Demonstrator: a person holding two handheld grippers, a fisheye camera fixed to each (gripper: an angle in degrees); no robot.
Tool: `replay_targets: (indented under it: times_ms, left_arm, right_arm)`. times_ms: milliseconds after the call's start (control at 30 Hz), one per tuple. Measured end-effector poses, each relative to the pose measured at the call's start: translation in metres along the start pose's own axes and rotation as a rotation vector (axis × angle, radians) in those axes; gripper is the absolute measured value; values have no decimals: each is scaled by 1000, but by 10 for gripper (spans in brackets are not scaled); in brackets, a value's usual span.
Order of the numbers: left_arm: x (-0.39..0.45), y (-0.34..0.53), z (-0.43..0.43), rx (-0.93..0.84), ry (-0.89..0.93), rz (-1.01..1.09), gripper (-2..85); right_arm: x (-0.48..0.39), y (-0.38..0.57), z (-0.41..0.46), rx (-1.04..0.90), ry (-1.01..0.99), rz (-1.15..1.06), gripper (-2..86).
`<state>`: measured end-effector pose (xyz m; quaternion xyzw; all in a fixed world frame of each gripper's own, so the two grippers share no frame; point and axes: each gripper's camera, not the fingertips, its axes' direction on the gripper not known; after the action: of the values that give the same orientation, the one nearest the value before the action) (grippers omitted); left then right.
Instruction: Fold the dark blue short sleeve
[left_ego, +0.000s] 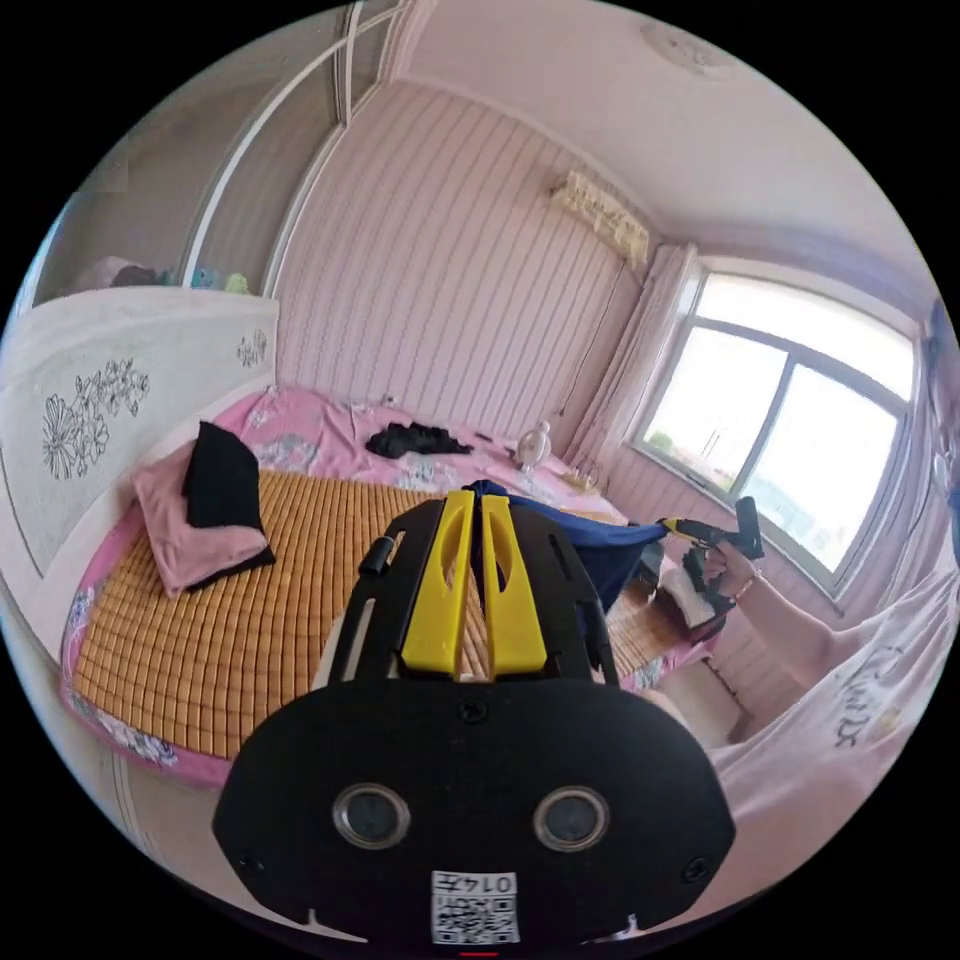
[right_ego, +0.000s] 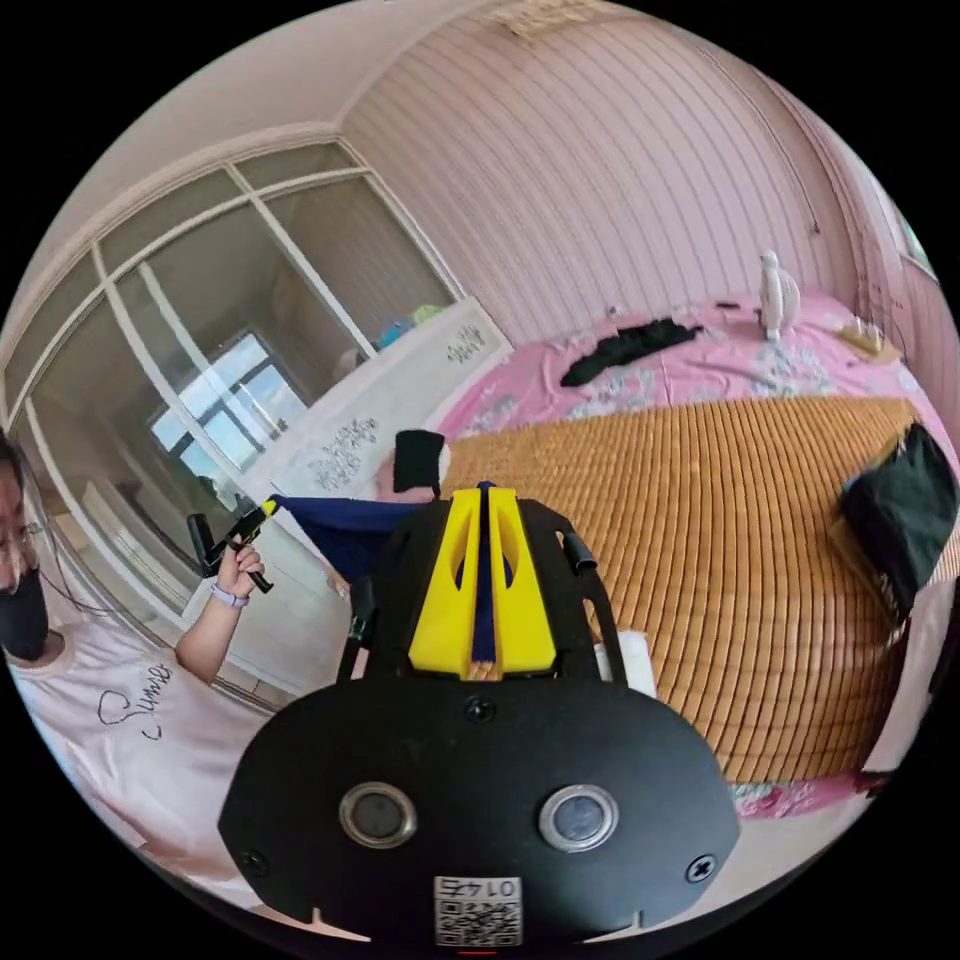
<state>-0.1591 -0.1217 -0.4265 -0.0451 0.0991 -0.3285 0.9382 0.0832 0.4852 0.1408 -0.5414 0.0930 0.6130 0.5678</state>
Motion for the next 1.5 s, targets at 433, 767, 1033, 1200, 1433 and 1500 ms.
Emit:
replay_targets:
  times_ms: [433,767,1033,1200,1433,1500]
  left_arm:
    - [129,-138,-238,643,235,351,-10]
    - [134,-180,-292,729,292,337,-10]
    - [59,-195,-53,153,8,110,-10]
    - [61,-212,36,121,-97,110,-10]
    - [74,-217,73,195,-68,191,-10]
    - [61,-193,100,124,-81,184,-10]
  right_arm:
    - [-191,-41,-276,596,-133,-398,6]
    - [-242,-71,-298,557,-173,-526,5]
    - [-89,-116,-85,-45,237,-95,5]
    - [-62,-144,-69,183,249,-10,6]
    - [-72,-133,-74,345,219,-205,6]
    - [-52,-101,-56,281,246,-202,6]
